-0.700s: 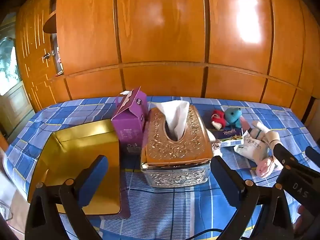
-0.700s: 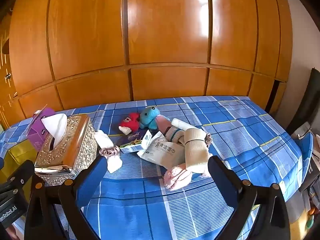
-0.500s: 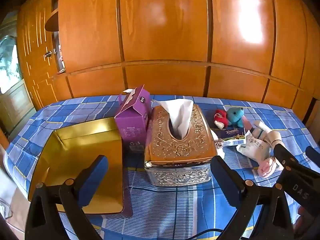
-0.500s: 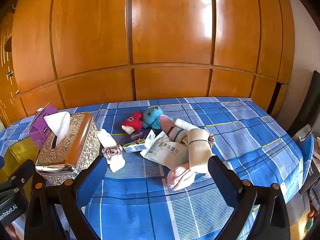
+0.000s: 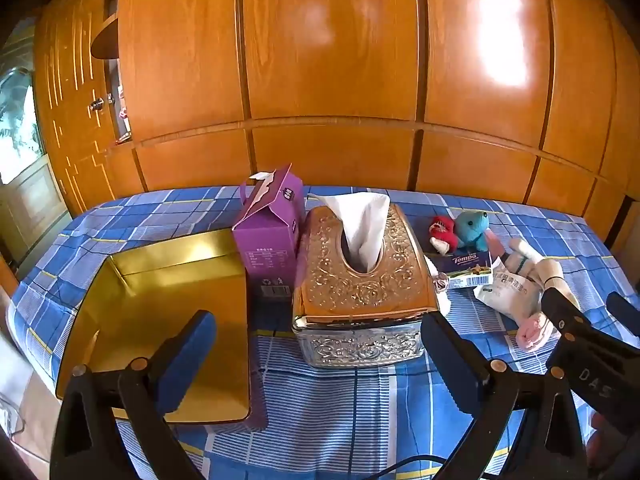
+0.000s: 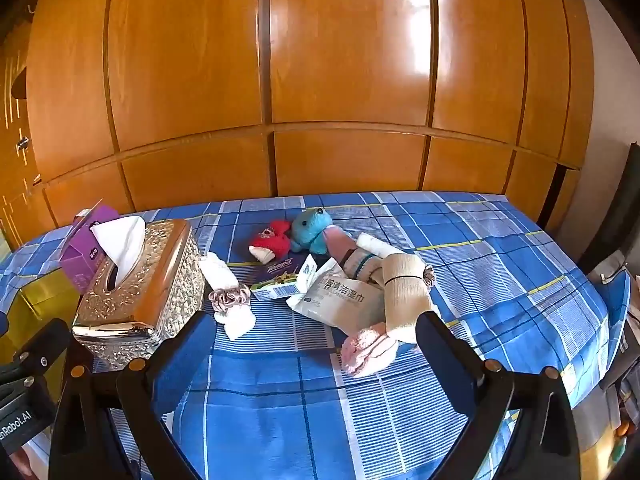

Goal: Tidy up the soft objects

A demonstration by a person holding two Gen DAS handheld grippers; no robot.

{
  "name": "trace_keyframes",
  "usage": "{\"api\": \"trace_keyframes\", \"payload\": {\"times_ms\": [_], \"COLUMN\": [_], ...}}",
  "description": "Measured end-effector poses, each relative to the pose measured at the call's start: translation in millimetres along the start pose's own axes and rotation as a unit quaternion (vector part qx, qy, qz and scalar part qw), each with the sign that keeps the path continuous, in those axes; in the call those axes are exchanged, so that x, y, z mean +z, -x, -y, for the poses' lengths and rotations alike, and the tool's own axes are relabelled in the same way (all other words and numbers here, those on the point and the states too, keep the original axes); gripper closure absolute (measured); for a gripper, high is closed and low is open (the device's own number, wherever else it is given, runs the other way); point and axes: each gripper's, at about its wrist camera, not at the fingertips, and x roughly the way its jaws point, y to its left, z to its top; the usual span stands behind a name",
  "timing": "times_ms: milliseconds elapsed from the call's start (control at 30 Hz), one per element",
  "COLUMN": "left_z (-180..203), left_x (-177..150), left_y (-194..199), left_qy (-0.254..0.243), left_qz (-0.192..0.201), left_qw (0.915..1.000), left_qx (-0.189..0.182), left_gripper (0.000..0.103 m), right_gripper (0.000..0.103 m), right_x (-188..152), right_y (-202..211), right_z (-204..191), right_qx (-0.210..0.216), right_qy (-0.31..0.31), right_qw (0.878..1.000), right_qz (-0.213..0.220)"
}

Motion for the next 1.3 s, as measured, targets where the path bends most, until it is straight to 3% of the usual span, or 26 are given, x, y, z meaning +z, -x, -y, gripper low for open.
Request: {"api": "trace_keyframes", "payload": {"times_ms": [1300], "left_z": [-9.6], "left_x": [-3.0], "left_y": [2.0], "left_qy": [0.016], "left_qz": [-0.011], "left_qw": [0.9998], "left_qx": [-0.007], "left_gripper": [0.001], "right_gripper": [0.001], "right_x": [-0.7], "right_y": [1.4], "right_z": [-7.7], "right_qx": [0.013], "right_qy": [0.009], "right_qw": [1.0], "right_qz": [0.002]}}
